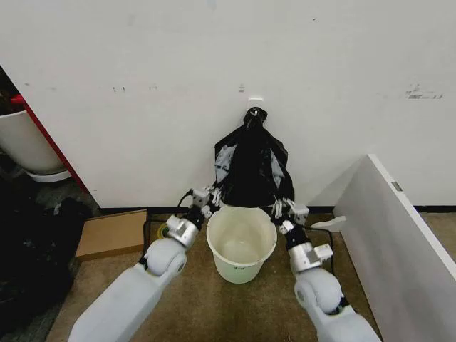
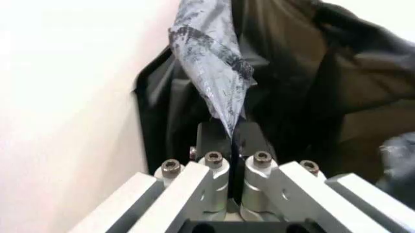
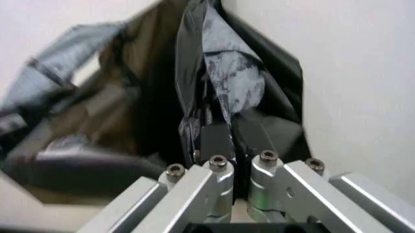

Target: Place the garbage bag over the trash bin.

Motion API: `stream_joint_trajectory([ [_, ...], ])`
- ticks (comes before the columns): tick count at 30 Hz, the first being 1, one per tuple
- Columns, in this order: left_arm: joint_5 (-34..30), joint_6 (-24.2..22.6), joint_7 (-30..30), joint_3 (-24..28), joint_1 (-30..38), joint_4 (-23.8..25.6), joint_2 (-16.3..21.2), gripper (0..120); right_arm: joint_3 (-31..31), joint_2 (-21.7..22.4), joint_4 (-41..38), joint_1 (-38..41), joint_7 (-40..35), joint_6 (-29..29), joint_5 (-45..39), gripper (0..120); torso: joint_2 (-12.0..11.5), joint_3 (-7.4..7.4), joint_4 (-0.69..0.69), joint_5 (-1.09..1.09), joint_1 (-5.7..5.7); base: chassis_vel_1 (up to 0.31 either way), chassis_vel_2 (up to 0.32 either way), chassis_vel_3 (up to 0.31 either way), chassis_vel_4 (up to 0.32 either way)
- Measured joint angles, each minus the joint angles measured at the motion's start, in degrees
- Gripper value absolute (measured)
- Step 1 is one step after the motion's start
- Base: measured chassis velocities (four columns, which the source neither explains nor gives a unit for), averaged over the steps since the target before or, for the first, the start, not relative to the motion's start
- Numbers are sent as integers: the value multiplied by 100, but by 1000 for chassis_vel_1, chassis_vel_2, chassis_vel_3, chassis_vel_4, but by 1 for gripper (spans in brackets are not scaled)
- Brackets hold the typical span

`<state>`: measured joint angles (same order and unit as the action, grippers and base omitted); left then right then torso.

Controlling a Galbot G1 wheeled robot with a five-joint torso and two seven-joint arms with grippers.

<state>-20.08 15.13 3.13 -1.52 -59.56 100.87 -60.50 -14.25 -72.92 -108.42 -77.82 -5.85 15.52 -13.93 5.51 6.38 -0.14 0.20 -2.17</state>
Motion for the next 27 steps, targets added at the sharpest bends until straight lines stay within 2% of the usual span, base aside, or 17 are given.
stream_joint_trajectory([
  [1, 0, 0, 0, 0, 0, 0, 0, 0, 0, 0, 0, 0, 0, 0, 0, 0, 0, 0, 0, 0, 0, 0, 0, 0, 0],
  [7, 341, -127, 325, -425, -833, 795, 200, 0, 17, 91, -487, -488, -21, 158, 396, 0, 0, 0, 2, 0, 0, 0, 0, 0, 0],
  [10, 360, -119, 345, -473, -952, 939, 247, 0, 17, 93, -573, -543, -4, 207, 449, 0, 0, 0, 2, 1, 0, 0, 0, 0, 0],
  [15, -88, 168, 172, -554, -1150, 1569, 390, 0, -41, 112, -1052, -661, 383, 534, 332, 0, 0, 0, 1, 1, 0, 0, 0, 0, 0],
  [19, -329, 230, 58, -590, -1130, 1829, 462, 0, -91, 173, -1331, -689, 509, 577, 251, 0, 0, 0, 1, 0, 0, 0, 0, 0, 0],
  [23, -508, 188, 32, -615, -1100, 2027, 553, 0, -96, 255, -1588, -725, 418, 366, 186, 0, 0, 1, 1, 0, 0, 0, 0, 0, 0],
  [27, -798, -230, 234, -625, -1088, 2377, 763, 0, 8, 434, -2007, -784, 68, -182, -246, 0, 0, 1, 1, 1, 0, 0, 0, 0, 0],
])
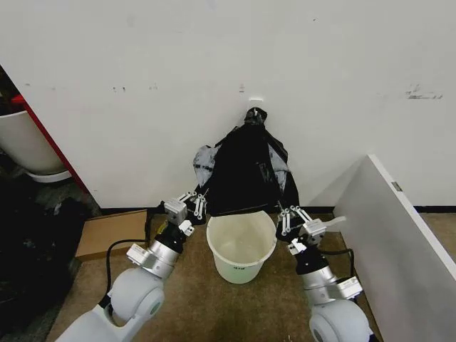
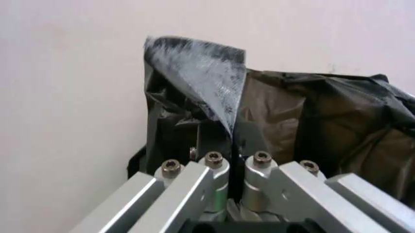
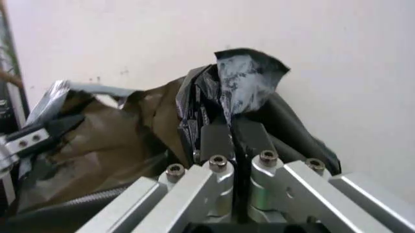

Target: Place the garbage bag over the trash bin.

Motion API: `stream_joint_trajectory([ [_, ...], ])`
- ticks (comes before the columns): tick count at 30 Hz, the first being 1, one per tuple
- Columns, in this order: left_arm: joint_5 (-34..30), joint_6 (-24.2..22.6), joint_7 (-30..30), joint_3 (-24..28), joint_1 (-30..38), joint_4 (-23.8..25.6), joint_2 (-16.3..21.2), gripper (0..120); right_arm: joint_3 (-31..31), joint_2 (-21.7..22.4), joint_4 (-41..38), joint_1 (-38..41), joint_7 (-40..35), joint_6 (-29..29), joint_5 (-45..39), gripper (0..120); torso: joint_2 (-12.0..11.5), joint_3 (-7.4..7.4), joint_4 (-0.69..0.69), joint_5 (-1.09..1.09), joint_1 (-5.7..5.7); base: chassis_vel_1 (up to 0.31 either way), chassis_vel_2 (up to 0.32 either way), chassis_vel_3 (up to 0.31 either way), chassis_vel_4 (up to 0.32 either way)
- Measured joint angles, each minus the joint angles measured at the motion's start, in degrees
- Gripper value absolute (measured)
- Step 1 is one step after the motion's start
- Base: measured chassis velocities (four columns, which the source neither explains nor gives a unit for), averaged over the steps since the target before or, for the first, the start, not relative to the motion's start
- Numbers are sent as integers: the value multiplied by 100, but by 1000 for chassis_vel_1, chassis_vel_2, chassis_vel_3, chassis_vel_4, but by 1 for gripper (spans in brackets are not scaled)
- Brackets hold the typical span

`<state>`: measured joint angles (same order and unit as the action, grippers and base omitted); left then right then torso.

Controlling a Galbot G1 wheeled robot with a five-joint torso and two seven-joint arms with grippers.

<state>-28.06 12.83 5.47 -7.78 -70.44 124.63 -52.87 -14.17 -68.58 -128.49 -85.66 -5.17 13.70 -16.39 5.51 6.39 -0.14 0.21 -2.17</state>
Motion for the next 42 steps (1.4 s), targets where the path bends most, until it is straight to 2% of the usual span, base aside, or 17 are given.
stream_joint_trajectory([
  [3, -456, -716, 534, 45, 110, 500, 392, 0, 54, 299, -469, 17, -592, -830, -571, 0, 0, 0, 1, 0, 0, 0, 0, 0, 0],
  [4, -456, -716, 534, 45, 110, 500, 392, 0, 54, 299, -469, 17, -592, -830, -571, 0, 0, 0, 1, 0, 0, 0, 0, 0, 0],
  [7, -880, -1277, 896, 110, 405, 768, 683, 0, 21, 521, -736, 70, -879, -1344, -973, 0, 0, 0, 0, 0, 0, 0, 0, 0, 0],
  [10, -983, -1586, 1053, 184, 657, 714, 825, 0, 7, 619, -807, 124, -991, -1619, -1294, 0, 0, 0, 0, 0, 0, 0, 0, 0, 0],
  [25, -639, -1695, 910, 388, 724, 120, 544, 0, 323, 228, 568, 484, -818, -1434, -1327, 0, -1, 1, 1, 0, -1, 0, 0, 0, 0],
  [31, -715, -1519, 600, 588, 601, -291, 175, 0, 230, 284, 912, 531, -789, -1347, -787, 0, -1, 1, 1, 0, -1, 0, 0, 0, 0],
  [38, -662, -1410, 504, 931, 394, -596, 20, 0, 179, 498, 902, 357, -1108, -1772, -598, 0, -1, 0, 0, 1, -1, 0, 0, 0, 0],
  [42, -107, -1361, 601, 1047, 34, -864, 54, 0, 286, 754, 815, 196, -1557, -2567, -938, 0, -1, 0, 0, 1, -1, 0, 0, 0, 0],
])
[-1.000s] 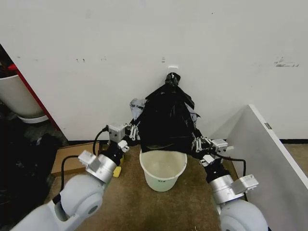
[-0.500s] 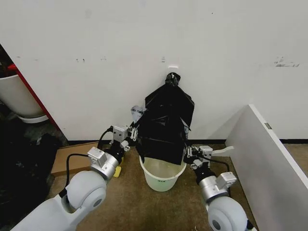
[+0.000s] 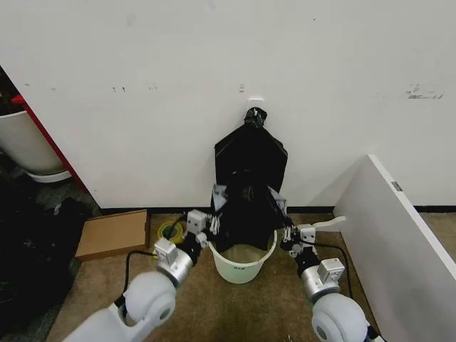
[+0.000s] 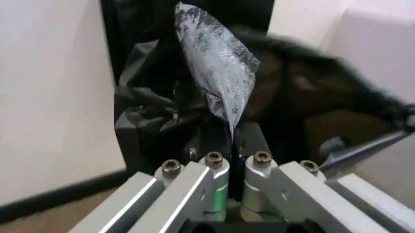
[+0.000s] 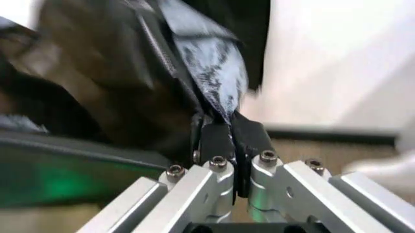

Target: Place the garbage bag over the trash bin.

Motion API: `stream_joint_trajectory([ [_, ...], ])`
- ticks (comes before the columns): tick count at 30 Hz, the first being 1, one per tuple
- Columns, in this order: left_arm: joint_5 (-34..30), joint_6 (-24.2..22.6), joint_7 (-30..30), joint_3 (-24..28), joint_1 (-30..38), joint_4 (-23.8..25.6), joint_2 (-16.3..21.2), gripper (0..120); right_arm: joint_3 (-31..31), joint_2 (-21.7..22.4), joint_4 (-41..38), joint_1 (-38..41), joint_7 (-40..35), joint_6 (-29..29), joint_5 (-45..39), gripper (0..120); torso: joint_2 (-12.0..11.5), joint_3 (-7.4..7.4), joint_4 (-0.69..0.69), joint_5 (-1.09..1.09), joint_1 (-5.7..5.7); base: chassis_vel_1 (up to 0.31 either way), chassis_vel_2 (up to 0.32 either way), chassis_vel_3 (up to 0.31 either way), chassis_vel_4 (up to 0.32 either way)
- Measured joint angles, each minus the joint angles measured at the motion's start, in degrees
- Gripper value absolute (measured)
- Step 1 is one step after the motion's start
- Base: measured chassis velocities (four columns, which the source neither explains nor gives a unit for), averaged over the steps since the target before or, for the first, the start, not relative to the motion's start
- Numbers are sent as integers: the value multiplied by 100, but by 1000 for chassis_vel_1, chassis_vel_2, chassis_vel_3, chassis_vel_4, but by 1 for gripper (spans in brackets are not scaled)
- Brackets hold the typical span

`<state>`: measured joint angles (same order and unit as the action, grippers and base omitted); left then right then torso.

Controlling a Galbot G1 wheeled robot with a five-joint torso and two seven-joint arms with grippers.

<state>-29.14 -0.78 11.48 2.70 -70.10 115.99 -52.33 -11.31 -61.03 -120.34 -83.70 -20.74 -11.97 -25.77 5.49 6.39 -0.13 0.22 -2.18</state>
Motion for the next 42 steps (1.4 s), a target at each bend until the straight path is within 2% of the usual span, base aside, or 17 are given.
stream_joint_trajectory([
  [6, 392, -61, 300, -15, -289, 0, 99, 0, 128, 351, -214, -98, -269, -526, -586, 0, 0, 0, 0, 0, 0, 0, 0, 0, 0],
  [8, 473, -184, 474, -121, -474, 210, 187, 0, 133, 616, -485, -111, -394, -888, -947, 0, 0, 0, 0, -1, 0, 0, 0, 0, 0],
  [9, 473, -184, 474, -121, -474, 210, 187, 0, 133, 616, -485, -111, -394, -888, -947, 0, 0, 0, 0, -1, 0, 0, 0, 0, 0],
  [13, 346, -509, 738, -240, -671, 654, 350, 0, 98, 955, -1033, -116, -677, -1532, -1562, 0, 0, 0, 1, -2, 0, 0, 0, 0, 0],
  [18, 55, -848, 860, -296, -710, 886, 438, 0, 63, 1047, -1246, -117, -769, -1864, -1795, 0, 0, 0, 0, -1, 0, 0, 0, 0, 0],
  [23, -82, -1402, 1065, -238, -778, 952, 554, 0, 116, 1050, -1264, -113, -949, -2482, -2211, 0, 0, 0, 0, -2, 0, 0, 0, 0, 0],
  [30, 370, -1892, 1212, -185, -824, 780, 640, 0, 177, 938, -788, 83, -935, -2720, -2300, 0, 0, 0, 0, -2, 0, 0, 0, 0, 0],
  [36, 638, -1893, 1195, -169, -798, 479, 523, 0, 211, 785, -311, 241, -808, -2670, -2064, 0, 0, 0, 0, -1, 0, 0, 0, 0, 0],
  [42, 803, -1767, 1101, -90, -665, 69, 318, 0, 241, 678, 112, 337, -613, -2300, -1624, 0, 0, 1, 0, -2, 0, 0, 0, 0, 0],
])
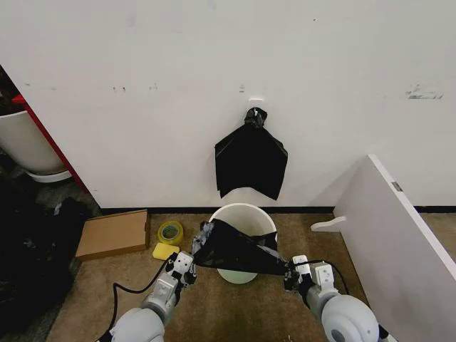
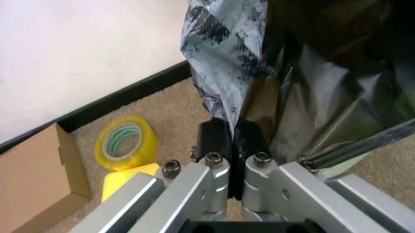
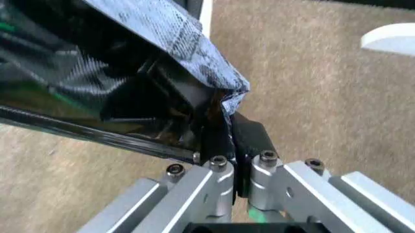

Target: Place the garbage bag over the trash bin.

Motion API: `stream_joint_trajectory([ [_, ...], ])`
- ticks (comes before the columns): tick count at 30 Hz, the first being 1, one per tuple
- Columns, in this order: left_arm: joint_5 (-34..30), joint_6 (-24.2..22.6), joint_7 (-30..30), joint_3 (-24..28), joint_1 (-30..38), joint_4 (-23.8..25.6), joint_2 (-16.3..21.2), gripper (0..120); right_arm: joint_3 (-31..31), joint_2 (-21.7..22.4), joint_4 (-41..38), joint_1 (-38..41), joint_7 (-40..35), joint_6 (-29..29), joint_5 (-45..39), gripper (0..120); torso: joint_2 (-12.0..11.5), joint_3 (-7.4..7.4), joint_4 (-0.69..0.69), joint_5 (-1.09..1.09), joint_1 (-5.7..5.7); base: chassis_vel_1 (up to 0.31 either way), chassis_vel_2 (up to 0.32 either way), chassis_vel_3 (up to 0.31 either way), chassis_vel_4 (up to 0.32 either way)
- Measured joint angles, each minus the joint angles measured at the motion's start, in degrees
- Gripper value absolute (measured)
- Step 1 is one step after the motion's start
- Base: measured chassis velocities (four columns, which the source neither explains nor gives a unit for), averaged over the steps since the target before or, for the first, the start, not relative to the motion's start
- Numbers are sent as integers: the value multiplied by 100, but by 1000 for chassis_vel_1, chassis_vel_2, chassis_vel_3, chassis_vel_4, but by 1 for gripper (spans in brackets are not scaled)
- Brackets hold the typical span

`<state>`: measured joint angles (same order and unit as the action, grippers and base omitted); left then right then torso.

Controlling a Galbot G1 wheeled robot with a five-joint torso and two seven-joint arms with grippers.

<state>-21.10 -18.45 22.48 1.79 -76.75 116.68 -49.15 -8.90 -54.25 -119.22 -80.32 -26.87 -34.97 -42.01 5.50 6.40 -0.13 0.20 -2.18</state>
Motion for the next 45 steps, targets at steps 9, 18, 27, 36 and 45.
stream_joint_trajectory([
  [9, 219, 202, -105, 167, 283, -618, -245, 0, 26, -250, 937, 159, 879, 1055, 1612, 0, 0, 0, 0, 1, 0, 0, 0, 0, 0],
  [18, 75, 199, -115, 240, 466, -851, -357, 0, 37, -326, 1798, 320, 1574, 2035, 2705, 0, 0, 0, -1, 1, 0, 0, 0, 0, 0],
  [27, -134, 105, 27, 161, 426, -879, -483, 0, 11, -294, 1850, 342, 1742, 2111, 2694, 0, 0, 0, 0, 1, 0, 0, 0, 0, 0],
  [36, -896, -3, 272, -211, 260, -406, -435, 26, -193, 42, 1312, -18, 2114, 2114, 2326, 31, 0, 0, 0, 1, 0, 0, 0, 0, 0],
  [45, -1156, -1384, 806, -634, -217, 900, 151, 57, -441, 735, 137, -816, 1683, 1852, 2241, 64, 1, -1, 0, 1, 0, 0, 0, 0, 0],
])
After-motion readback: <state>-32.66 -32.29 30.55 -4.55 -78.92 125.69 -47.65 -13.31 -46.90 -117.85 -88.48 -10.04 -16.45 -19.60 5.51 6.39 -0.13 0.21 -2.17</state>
